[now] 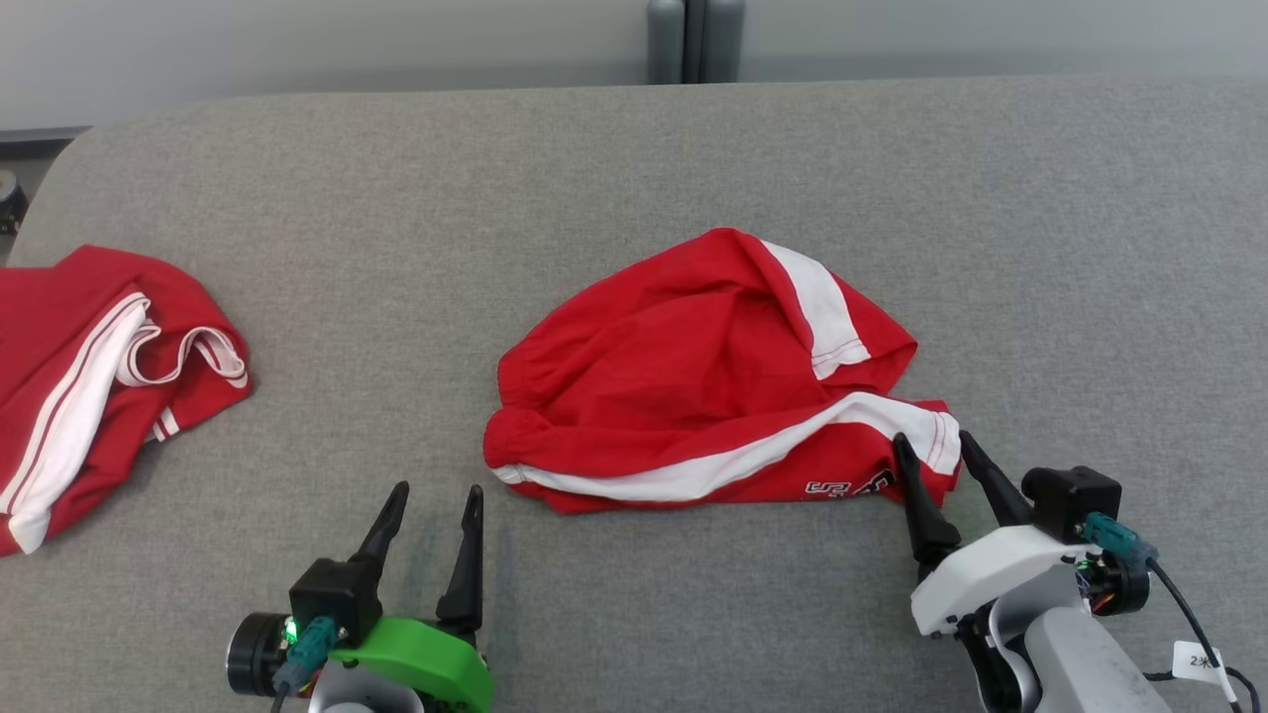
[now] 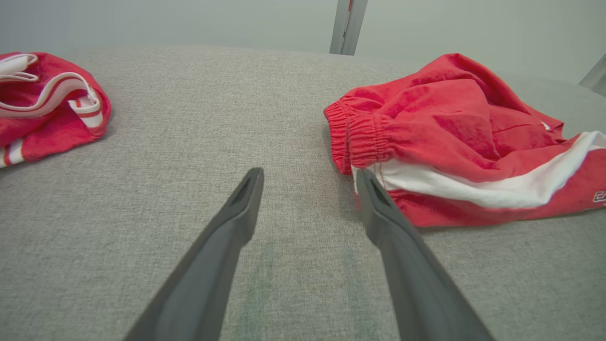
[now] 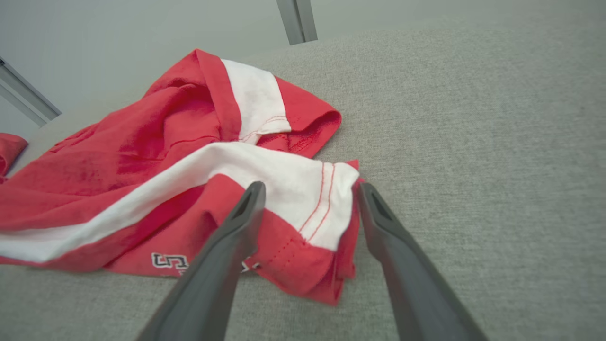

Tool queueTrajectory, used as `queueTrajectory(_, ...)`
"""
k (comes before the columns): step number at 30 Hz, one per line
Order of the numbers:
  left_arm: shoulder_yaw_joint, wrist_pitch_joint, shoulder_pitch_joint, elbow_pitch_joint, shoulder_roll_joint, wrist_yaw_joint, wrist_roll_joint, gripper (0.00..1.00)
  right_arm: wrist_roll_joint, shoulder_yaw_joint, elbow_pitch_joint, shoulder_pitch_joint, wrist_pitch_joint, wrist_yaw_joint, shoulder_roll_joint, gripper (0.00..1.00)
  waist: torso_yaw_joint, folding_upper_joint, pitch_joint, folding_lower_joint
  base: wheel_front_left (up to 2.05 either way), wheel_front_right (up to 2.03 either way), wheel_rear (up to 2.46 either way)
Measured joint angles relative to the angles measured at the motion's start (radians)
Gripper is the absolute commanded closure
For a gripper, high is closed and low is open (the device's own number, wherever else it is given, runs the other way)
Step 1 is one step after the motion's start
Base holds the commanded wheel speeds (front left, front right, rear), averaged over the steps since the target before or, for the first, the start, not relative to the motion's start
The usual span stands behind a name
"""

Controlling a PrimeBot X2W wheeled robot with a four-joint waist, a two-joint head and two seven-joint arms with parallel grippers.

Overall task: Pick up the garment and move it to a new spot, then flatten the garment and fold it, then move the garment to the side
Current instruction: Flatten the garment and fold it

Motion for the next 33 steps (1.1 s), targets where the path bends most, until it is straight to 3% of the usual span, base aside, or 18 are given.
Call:
queueTrajectory(22,-0.006,0.0,-0.003,-0.002,0.0,0.0,-0.006,0.0,0.02,0.018,-0.021,0.004,0.0,0.0,0.0,0.01,0.007,0.0,0.003,0.0,0.0,0.0,0.0)
queueTrajectory(24,-0.006,0.0,-0.003,-0.001,0.0,0.0,-0.006,0.0,0.02,0.018,-0.022,0.004,0.0,0.0,0.0,0.13,0.006,0.0,0.004,0.0,0.0,0.0,0.0)
queueTrajectory(26,-0.007,0.0,-0.003,-0.001,0.0,0.0,-0.006,0.0,0.02,0.018,-0.023,0.004,0.0,0.0,0.0,0.32,0.005,0.0,0.004,0.0,0.0,0.0,0.0)
queueTrajectory(28,-0.008,0.0,-0.003,0.0,0.0,0.0,-0.006,0.0,0.02,0.016,-0.024,0.004,0.0,0.0,0.0,0.55,0.004,0.0,0.004,0.0,0.0,0.0,0.0)
queueTrajectory(30,-0.009,0.0,-0.003,0.001,0.0,0.0,-0.006,0.0,0.021,0.014,-0.026,0.004,0.0,0.0,0.0,0.89,0.002,0.0,0.003,0.0,0.0,0.0,0.0)
queueTrajectory(31,-0.009,0.0,-0.003,0.001,0.0,0.0,-0.006,0.0,0.021,0.012,-0.027,0.004,0.0,0.0,0.0,1.0,0.001,0.0,0.003,0.0,0.0,0.0,0.0)
queueTrajectory(33,-0.012,0.0,-0.003,0.002,0.0,0.0,-0.007,0.0,0.021,0.009,-0.03,0.005,0.0,0.0,0.0,1.0,0.0,0.0,0.002,0.0,0.0,0.0,0.0)
